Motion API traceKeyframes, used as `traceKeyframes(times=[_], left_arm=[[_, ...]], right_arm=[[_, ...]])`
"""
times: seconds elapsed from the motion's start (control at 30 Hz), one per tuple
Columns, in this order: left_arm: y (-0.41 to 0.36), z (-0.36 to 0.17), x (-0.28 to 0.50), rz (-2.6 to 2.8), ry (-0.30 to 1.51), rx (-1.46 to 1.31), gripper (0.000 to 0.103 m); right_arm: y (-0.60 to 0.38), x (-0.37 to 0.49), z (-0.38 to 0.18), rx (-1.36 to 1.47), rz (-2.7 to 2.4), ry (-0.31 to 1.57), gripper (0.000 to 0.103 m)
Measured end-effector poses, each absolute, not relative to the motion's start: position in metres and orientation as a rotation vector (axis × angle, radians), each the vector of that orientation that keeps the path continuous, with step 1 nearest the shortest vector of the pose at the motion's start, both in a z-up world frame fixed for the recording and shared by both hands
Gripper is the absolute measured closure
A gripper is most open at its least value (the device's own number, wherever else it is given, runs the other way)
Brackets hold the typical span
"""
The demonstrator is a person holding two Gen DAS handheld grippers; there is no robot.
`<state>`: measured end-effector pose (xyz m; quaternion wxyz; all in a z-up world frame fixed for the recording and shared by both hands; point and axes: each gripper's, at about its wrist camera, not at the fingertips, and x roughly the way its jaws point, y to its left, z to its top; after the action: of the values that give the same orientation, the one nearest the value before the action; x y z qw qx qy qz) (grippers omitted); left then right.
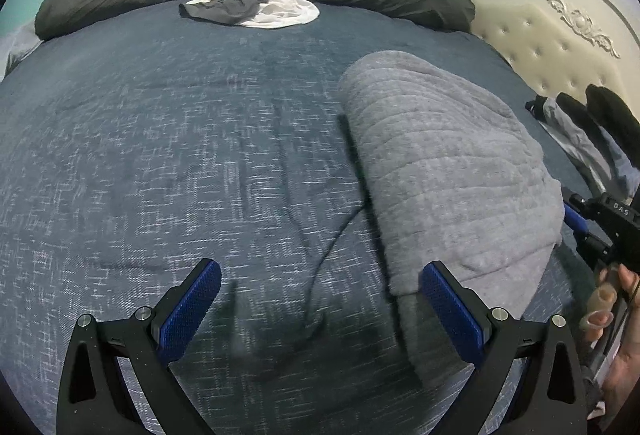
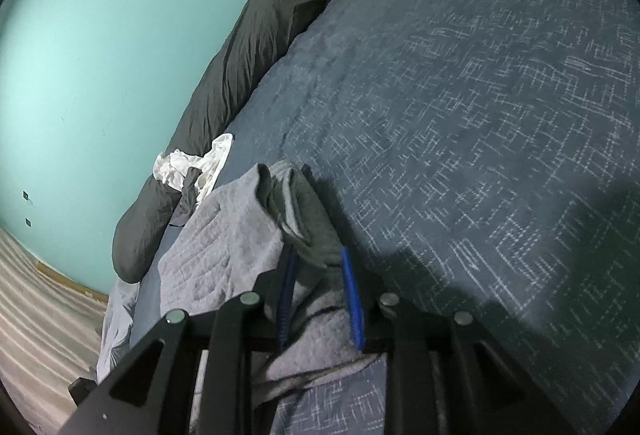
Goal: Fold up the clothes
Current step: 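Grasp the edge of the folded grey sweatshirt with the right gripper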
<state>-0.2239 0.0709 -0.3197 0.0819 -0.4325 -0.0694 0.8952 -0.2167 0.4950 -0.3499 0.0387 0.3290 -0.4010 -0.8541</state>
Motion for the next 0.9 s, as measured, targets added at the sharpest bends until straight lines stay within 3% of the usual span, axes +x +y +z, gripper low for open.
traceKeyframes(times=[0.37, 0.9], left_arm=[[0.059, -0.315, -0.219, 2.68, -0.217, -1.266, 0.0], [0.063, -0.316, -0.223, 2.667, -0.174, -1.29, 0.0]], right_arm=[[0.497, -0.225, -0.355, 1.007, -2.618, -1.257, 0.07], [0.503, -0.244, -0.353, 1.065, -2.551, -1.276, 0.066]])
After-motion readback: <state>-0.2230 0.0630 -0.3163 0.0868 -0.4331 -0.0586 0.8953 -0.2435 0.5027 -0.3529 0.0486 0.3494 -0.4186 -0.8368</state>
